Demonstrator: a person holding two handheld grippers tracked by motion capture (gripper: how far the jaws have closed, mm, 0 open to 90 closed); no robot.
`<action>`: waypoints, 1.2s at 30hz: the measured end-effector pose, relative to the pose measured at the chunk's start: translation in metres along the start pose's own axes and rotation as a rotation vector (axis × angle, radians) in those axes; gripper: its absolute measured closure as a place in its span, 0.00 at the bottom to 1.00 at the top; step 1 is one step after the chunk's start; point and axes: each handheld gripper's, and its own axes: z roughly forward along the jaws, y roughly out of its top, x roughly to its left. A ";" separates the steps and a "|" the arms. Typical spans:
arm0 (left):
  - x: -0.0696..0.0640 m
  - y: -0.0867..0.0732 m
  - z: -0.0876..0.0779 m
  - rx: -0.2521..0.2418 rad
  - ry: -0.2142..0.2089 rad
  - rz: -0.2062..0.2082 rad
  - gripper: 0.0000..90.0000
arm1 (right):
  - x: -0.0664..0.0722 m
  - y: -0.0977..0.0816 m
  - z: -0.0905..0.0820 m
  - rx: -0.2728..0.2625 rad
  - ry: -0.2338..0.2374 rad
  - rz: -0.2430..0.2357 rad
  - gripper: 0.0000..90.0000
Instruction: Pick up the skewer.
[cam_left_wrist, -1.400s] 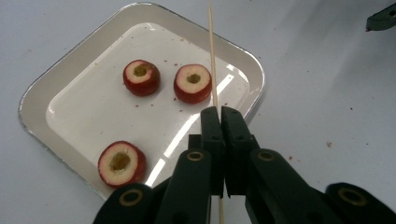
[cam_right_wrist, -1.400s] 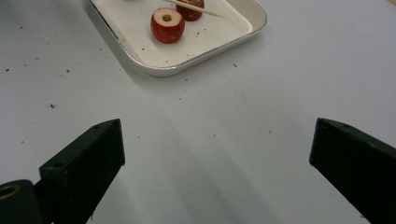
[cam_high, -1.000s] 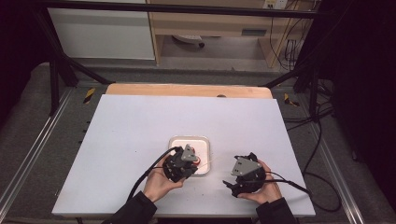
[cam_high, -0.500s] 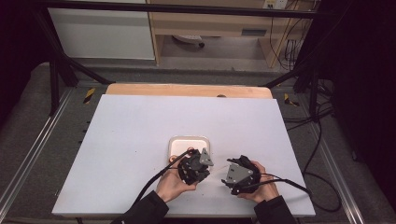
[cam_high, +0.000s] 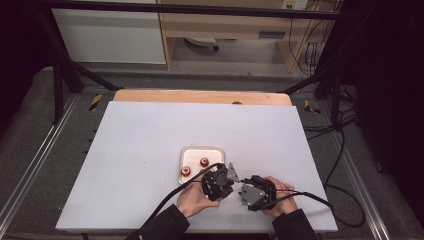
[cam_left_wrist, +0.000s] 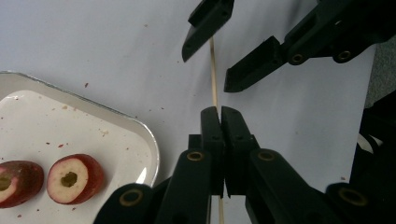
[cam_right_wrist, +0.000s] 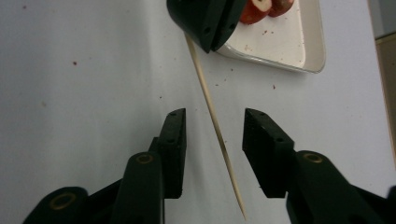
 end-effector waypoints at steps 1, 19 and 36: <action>0.000 0.000 0.000 0.001 0.000 0.000 0.98 | 0.001 0.000 0.000 0.007 0.002 -0.011 0.70; -0.001 -0.002 0.003 0.015 -0.026 0.010 0.98 | 0.006 -0.001 0.004 0.034 -0.004 -0.160 0.96; 0.018 -0.001 -0.003 0.143 -0.031 -0.028 0.85 | 0.004 0.010 0.005 0.116 -0.050 -0.297 0.99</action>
